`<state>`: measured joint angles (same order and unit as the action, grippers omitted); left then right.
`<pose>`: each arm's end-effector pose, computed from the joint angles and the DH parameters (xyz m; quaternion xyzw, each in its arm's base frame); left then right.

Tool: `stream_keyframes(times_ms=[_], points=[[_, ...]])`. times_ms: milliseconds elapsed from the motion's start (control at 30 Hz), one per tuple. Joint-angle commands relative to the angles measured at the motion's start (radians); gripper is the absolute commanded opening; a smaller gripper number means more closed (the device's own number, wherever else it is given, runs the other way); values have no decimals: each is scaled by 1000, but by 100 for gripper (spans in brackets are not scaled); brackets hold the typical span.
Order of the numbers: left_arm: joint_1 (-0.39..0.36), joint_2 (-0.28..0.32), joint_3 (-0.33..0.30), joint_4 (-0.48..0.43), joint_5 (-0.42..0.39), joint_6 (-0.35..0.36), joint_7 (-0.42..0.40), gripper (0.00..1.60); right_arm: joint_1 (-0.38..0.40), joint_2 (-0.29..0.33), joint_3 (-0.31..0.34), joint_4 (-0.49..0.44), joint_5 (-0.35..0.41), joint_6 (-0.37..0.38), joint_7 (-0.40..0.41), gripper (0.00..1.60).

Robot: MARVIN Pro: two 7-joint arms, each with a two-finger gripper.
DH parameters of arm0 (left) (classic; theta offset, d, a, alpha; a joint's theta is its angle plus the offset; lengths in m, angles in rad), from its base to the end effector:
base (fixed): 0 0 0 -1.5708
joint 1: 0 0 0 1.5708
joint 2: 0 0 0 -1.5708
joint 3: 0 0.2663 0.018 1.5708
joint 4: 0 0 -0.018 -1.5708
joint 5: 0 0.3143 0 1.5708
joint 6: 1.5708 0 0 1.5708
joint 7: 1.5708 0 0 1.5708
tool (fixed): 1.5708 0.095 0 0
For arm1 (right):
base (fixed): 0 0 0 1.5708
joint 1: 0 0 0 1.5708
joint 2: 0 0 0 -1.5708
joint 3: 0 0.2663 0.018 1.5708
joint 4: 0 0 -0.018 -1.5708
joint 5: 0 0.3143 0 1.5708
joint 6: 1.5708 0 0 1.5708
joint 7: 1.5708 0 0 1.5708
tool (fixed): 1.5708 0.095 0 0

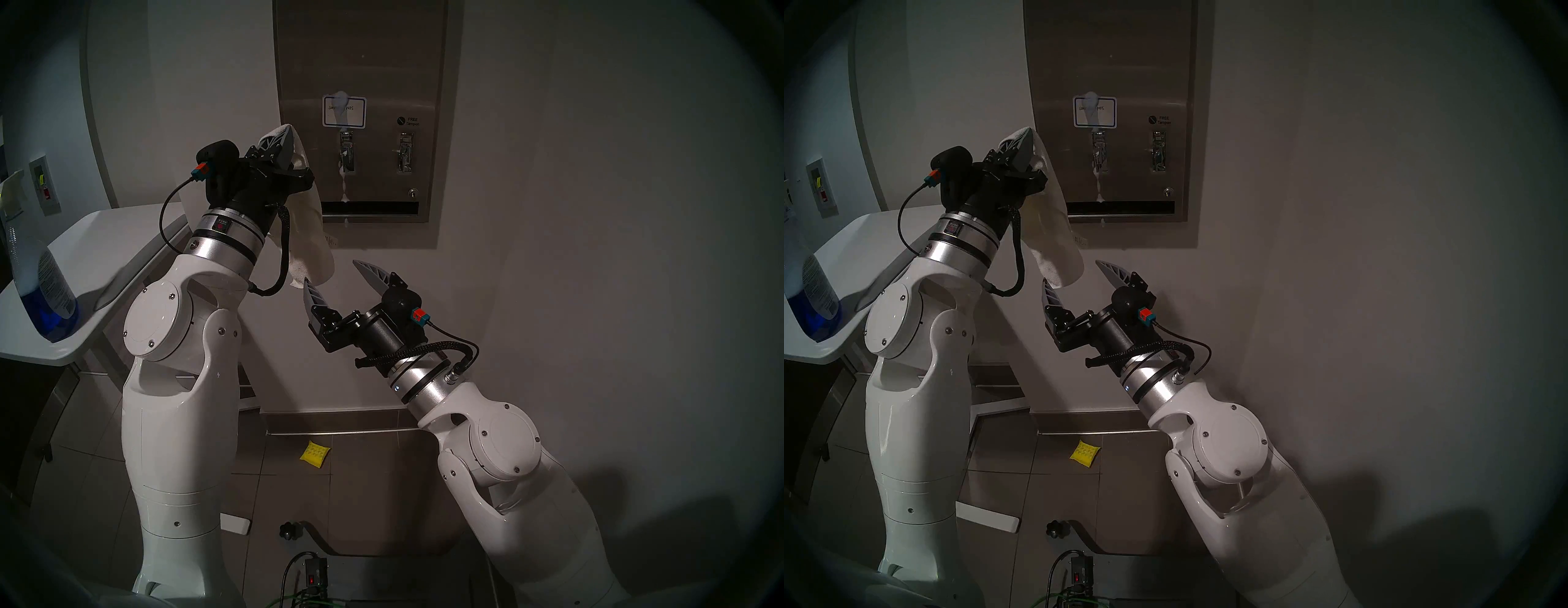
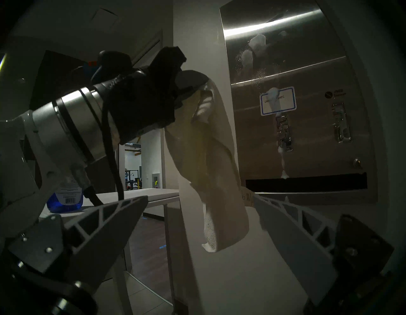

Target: Pick up the cloth and wipe the surface

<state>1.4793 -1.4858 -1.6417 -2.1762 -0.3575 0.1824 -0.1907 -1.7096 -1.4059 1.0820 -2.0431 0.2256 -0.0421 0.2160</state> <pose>0.3719 0.0082 -0.0235 0.4849 -0.0358 0.8588 0.1614 0.3110 0.1800 -0.1655 -0.5459 -0.1922 -0.7473 0.3264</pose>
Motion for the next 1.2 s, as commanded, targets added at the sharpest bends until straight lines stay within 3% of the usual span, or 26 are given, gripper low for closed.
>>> stream_keyframes(times_ms=[0,633,1167], points=[[-31,-1,0,-26,0,-11,-1,0,74,-28,15,50,19,-35,24,160],[-31,-5,-2,-26,2,-10,-6,0,212,-91,-37,185,-13,-60,71,160],[-32,-10,-3,-26,5,-9,-9,0,280,-109,13,248,17,-81,114,160]])
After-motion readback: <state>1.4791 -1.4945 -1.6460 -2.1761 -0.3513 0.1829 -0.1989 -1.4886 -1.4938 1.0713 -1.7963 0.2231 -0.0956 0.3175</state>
